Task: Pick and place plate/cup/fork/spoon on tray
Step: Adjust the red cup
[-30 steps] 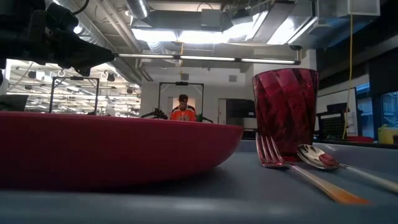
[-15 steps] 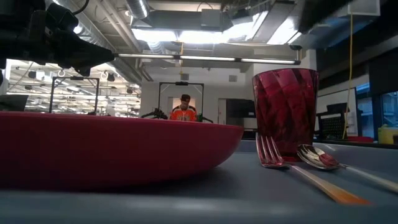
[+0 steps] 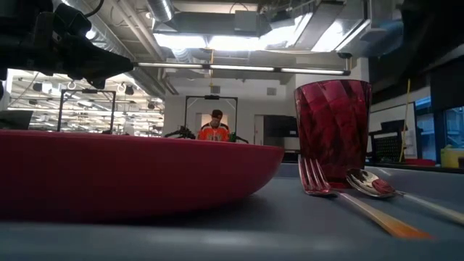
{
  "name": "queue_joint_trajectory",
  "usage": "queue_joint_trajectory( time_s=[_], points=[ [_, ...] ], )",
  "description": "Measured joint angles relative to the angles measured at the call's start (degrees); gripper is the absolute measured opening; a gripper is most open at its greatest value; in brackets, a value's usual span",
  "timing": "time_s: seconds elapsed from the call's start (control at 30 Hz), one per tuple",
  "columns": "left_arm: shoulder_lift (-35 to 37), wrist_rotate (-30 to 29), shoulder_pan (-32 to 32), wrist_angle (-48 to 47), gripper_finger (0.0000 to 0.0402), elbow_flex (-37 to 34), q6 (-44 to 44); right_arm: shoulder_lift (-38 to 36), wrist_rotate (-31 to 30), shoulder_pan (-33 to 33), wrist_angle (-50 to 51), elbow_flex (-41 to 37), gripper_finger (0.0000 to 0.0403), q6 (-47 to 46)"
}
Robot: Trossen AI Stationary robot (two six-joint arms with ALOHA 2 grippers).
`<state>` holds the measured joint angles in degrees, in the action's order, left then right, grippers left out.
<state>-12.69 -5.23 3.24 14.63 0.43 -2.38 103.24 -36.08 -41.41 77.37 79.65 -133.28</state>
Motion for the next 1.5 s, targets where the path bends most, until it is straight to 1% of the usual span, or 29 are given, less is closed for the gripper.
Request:
queue_joint_trajectory(
  time_s=[0.17, 0.33, 0.5, 0.63, 1.13, 1.5],
  points=[
    [0.0, 0.0, 0.0, 0.0, 0.0071, 0.0, 0.0, 0.0, 1.8, 1.8, -3.4, -2.9, 0.0, 0.0],
    [0.0, 0.0, 0.0, 0.0, 0.0071, 0.0, 0.0, 0.0, 2.4, 3.0, -5.0, -3.3, 0.0, 0.4],
    [0.0, 0.0, 0.0, 0.0, 0.0071, 0.0, 0.0, 0.0, 3.7, 4.5, -7.8, -3.3, 0.0, 4.4],
    [0.0, 0.0, 0.0, 0.0, 0.0071, 0.0, 0.0, 0.0, 3.8, 5.7, -9.3, -3.3, 0.0, 7.5],
    [0.0, 0.0, 0.0, 0.0, 0.0071, 0.0, 0.0, 0.0, 3.8, 8.4, -12.3, -3.3, 0.0, 14.2],
    [0.0, 0.0, 0.0, 0.0, 0.0071, 0.0, 0.0, 0.0, 3.8, 11.6, -16.7, -3.3, 0.0, 22.3]
  ],
)
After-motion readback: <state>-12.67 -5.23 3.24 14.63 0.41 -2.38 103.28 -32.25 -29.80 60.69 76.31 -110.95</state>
